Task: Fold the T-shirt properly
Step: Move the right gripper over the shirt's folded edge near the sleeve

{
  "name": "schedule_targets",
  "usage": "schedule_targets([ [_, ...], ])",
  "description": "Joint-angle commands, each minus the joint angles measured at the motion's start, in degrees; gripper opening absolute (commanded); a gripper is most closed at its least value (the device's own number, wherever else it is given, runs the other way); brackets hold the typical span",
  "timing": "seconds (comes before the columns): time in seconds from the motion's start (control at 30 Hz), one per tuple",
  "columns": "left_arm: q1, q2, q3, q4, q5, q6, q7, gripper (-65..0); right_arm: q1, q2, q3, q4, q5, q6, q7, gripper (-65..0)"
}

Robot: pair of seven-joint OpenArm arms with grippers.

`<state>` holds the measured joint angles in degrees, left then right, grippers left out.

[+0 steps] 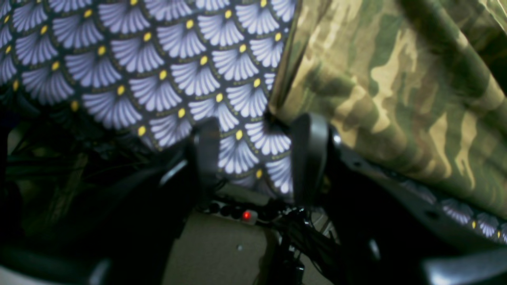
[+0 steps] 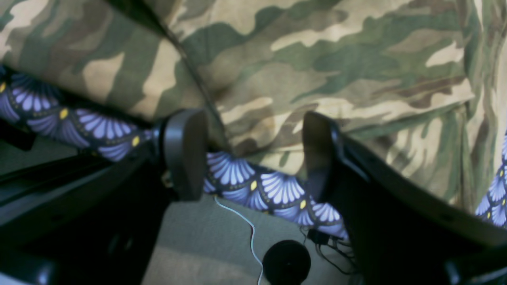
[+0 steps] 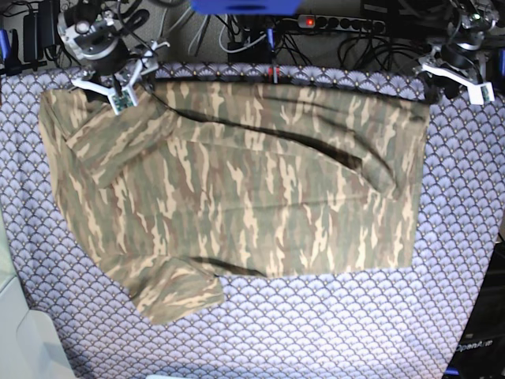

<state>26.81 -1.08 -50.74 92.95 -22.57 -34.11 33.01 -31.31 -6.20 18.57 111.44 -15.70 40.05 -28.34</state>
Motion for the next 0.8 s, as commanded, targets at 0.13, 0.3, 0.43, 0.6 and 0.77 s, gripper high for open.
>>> schedule_targets([
  [0.13,0.3,-0.5,-0.4,0.7,-0.8,-0.1,-1.2,-36.2,0.8,0.2,0.2,0.8,0.5,-0.1,1.1,-26.5],
  [0.3,0.3,-0.5,-0.4,0.7,-0.8,-0.1,-1.2,-36.2,0.8,0.2,0.2,0.3,0.5,-0.1,1.1,-26.5],
  [0.43,0.4,-0.5,-0.4,0.7,-0.8,-0.1,-1.2,-36.2,0.8,0.2,0.2,-1.2,0.5,-0.1,1.1,-26.5],
  [0.6,0.4,-0.5,-0.5,0.7,-0.8,-0.1,-1.2,-36.2,0.9,0.2,0.2,-1.2,0.5,-0.1,1.1,-26.5],
  [0.77,0.5,-0.5,-0.5,0.7,-0.8,-0.1,-1.2,-36.2,1.8,0.2,0.6,-1.7,0.5,-0.1,1.0,-27.9],
])
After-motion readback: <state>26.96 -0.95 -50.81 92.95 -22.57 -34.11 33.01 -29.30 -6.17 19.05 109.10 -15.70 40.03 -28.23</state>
